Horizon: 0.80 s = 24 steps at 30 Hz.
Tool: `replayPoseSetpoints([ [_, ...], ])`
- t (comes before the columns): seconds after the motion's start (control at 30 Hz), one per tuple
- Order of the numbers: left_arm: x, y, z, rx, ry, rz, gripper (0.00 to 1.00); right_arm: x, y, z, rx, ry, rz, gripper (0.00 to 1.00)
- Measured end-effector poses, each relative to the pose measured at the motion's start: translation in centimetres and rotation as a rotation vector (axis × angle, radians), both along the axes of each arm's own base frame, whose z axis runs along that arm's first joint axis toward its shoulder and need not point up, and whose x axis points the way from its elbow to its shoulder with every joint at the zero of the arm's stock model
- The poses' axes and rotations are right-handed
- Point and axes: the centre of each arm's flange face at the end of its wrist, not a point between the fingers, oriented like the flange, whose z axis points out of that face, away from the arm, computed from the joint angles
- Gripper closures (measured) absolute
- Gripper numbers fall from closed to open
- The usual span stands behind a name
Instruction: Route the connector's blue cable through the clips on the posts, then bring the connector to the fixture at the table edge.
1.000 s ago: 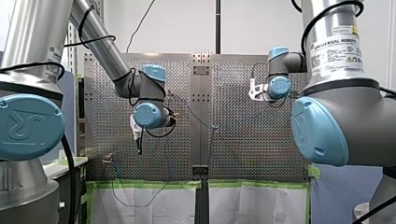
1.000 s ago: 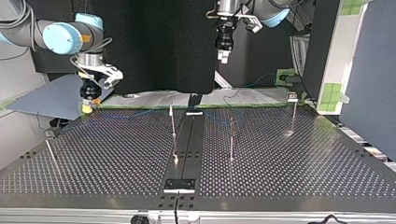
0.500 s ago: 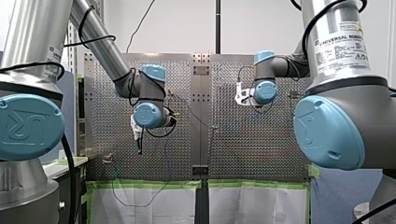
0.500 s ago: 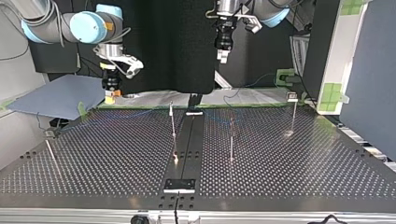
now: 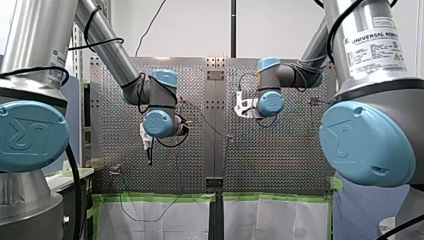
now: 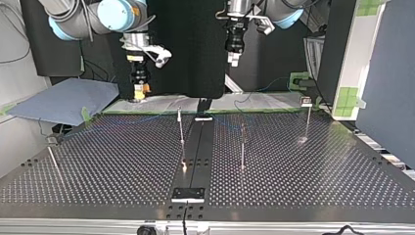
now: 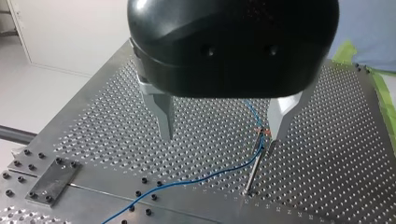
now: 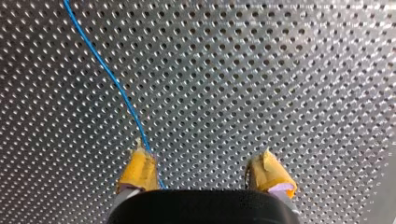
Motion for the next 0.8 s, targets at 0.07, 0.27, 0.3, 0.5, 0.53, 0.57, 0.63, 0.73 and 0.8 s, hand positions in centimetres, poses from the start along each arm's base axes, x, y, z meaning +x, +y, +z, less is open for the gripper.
replayPoseSetpoints([
  [0.07,0.0,0.1,0.0,0.001,0.000,0.003,0.00,0.3,0.8,-0.4,0.001,0.000,0.001,0.00],
  [0.27,0.1,0.3,0.0,0.007,0.000,0.026,0.00,1.5,3.4,-1.4,-0.005,0.001,0.002,0.00],
  [0.3,0.2,0.4,0.0,0.011,-0.001,0.035,0.00,1.6,3.8,-1.6,-0.004,0.004,0.002,0.00],
  [0.5,0.2,0.8,0.0,0.026,-0.005,0.073,0.00,2.9,5.8,-2.6,0.001,0.018,0.020,0.00],
  [0.53,0.2,0.8,0.0,0.027,-0.005,0.076,0.00,3.1,6.1,-2.8,0.004,0.021,0.026,0.00],
  [0.57,0.2,0.8,0.0,0.028,-0.005,0.077,0.00,3.4,6.4,-3.2,0.009,0.024,0.035,0.00],
  [0.63,0.2,0.9,0.0,0.030,-0.004,0.078,0.00,3.9,7.0,-3.9,0.019,0.032,0.049,0.00],
  [0.73,0.2,0.9,0.0,0.031,-0.003,0.078,0.00,4.7,8.0,-5.0,0.036,0.045,0.074,0.00],
  [0.8,0.2,0.9,0.0,0.031,-0.002,0.078,0.00,5.2,8.7,-5.4,0.040,0.049,0.091,0.00],
])
